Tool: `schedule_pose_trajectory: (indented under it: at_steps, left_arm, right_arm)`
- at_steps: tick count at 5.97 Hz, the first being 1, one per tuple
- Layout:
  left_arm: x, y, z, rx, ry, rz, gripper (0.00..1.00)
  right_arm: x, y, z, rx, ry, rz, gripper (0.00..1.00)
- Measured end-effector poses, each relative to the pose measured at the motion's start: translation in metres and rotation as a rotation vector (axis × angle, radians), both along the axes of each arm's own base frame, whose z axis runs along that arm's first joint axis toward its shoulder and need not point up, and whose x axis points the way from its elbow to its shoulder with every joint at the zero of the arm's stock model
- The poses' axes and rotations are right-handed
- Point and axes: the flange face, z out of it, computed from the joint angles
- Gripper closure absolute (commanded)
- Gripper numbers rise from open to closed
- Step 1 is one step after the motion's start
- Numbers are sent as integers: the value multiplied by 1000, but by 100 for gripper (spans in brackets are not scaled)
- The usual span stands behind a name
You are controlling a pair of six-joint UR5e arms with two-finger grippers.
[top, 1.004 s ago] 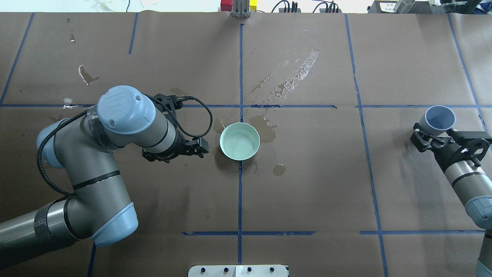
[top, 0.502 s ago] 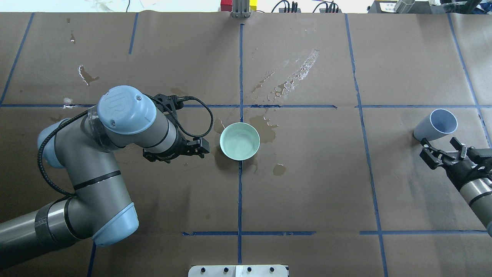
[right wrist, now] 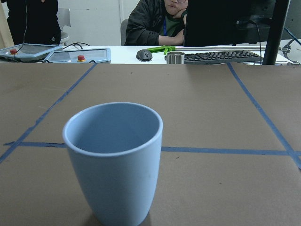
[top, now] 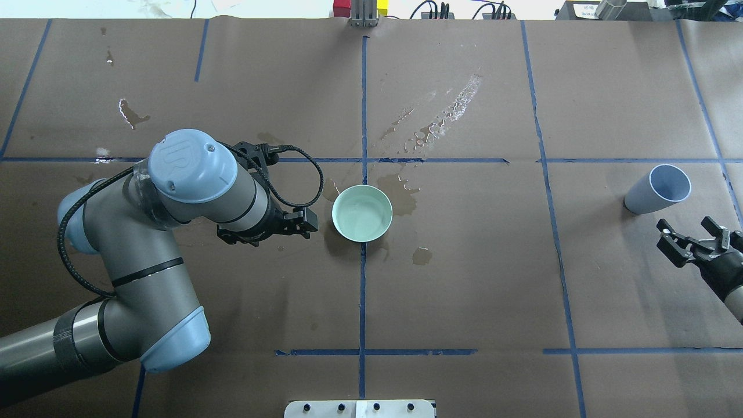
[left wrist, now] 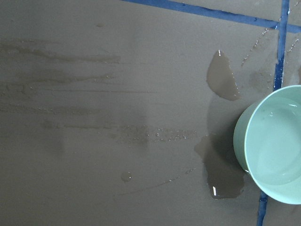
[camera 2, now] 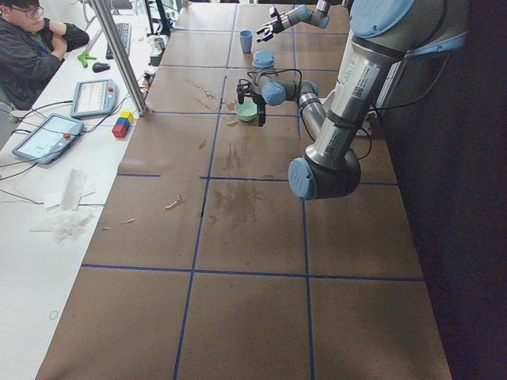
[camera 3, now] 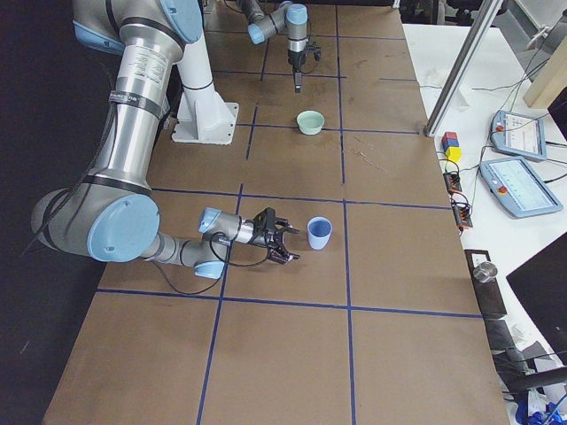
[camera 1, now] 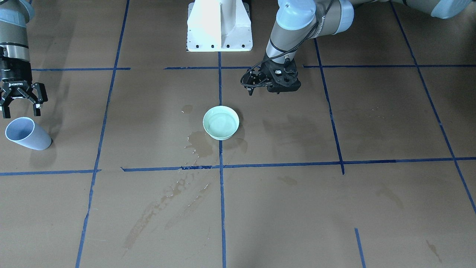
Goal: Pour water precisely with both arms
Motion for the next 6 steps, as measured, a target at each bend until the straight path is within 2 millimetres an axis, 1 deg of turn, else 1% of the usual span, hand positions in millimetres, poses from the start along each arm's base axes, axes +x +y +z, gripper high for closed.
schedule_pose_trajectory:
  at_steps: [1,2,4,5,6]
  left_arm:
    - [0,0,0,0,0,0,0]
    - [0,0,-1,1,1,-1,0]
    - [0,0,-1,1,1,0,0]
    - [0,0,0,0,1,0,0]
    - [0,0,-1,1,1,0,0]
  right_arm:
    - [17,8,7,-5,2,-26,0]
    - [29,14,12,-6,21,-60,0]
    - [47,20,18,-7,54,-138,1]
    - [61,18,22,-27,64,-181,1]
    - [82,11,25,-58,74,-219,1]
